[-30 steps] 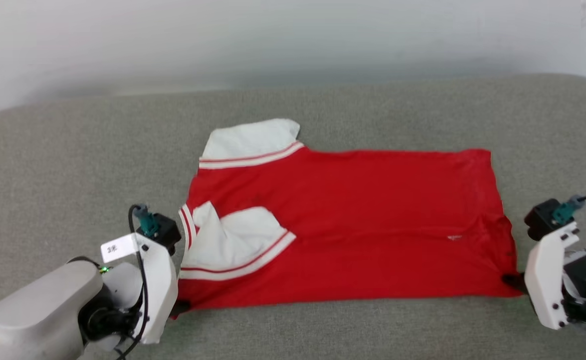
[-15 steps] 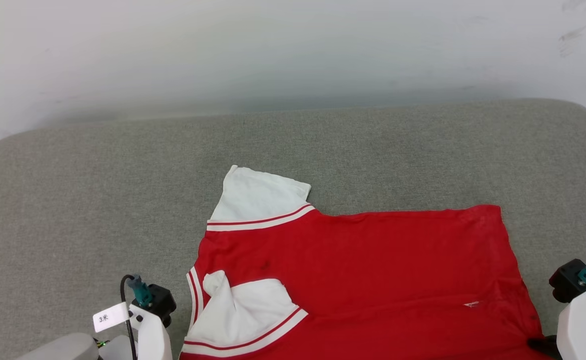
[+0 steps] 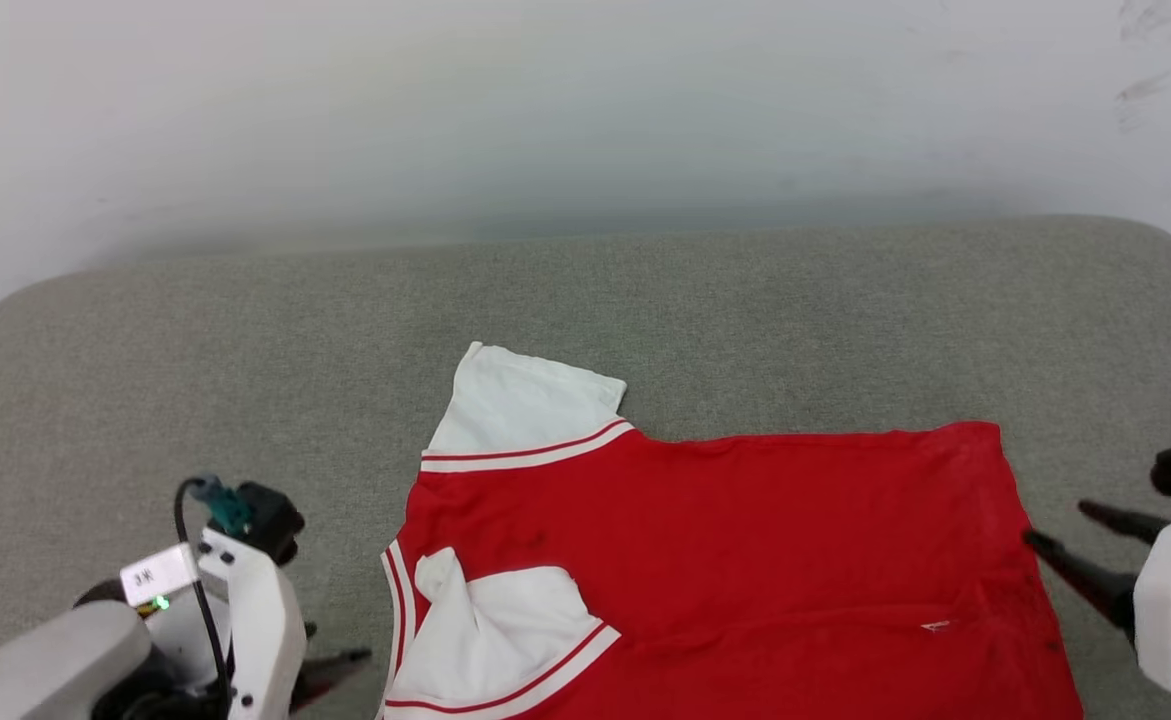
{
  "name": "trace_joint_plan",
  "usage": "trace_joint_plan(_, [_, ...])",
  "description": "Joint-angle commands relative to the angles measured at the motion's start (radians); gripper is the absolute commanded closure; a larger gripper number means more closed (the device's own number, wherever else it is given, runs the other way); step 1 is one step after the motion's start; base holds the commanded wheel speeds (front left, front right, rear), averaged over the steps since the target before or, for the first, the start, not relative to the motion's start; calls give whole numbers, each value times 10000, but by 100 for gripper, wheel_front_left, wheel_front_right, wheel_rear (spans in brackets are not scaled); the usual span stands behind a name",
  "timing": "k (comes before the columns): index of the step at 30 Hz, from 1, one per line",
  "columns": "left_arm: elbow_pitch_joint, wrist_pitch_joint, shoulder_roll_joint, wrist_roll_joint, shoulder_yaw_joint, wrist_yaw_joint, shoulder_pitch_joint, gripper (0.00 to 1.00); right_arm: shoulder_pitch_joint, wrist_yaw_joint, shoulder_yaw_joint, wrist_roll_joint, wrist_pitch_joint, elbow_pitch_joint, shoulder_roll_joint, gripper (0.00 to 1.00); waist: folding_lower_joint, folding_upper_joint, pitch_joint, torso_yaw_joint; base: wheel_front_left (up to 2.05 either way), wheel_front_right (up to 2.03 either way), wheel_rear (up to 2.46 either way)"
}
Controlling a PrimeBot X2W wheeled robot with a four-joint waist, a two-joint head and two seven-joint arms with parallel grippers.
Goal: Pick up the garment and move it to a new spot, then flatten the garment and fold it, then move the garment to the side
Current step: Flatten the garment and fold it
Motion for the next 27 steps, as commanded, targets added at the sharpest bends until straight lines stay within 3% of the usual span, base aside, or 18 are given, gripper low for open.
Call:
trace_joint_plan(1, [-129,-185,66,88,173,39,-252,0,-3,-7,-260,-205,-386,-47,20,0,0,-1,-46,1,0,0,0])
trace_joint_plan(6, [-255,-983,183,952,681,218,-1140,0,142,-7,-2160,-1390,-2495,147,704,0,0,-1,114,-160,0,0,0])
trace_joint_plan(9, [27,-1314,-65,1348,966,368,-1732,0,378,-7,-3444,-2432,-3436,202,1347,0,0,-1,352,-305,0,0,0])
trace_joint_plan(15, [798,-1063,-529,1893,1298,506,-3182,0,1343,-9,-6142,-4732,-4345,-869,2960,0,0,-1,1117,-708,0,0,0])
trace_joint_plan(20, [1566,93,-964,1684,1466,529,-4403,0,2418,-9,-7631,-6091,-4445,-2379,4320,0,0,-1,1985,-1079,0,0,0])
trace_joint_plan(27, [2681,2300,-1505,1436,1349,581,-6014,0,2912,-7,-8234,-6769,-4215,-3542,5472,0,0,-1,3191,-1609,0,0,0])
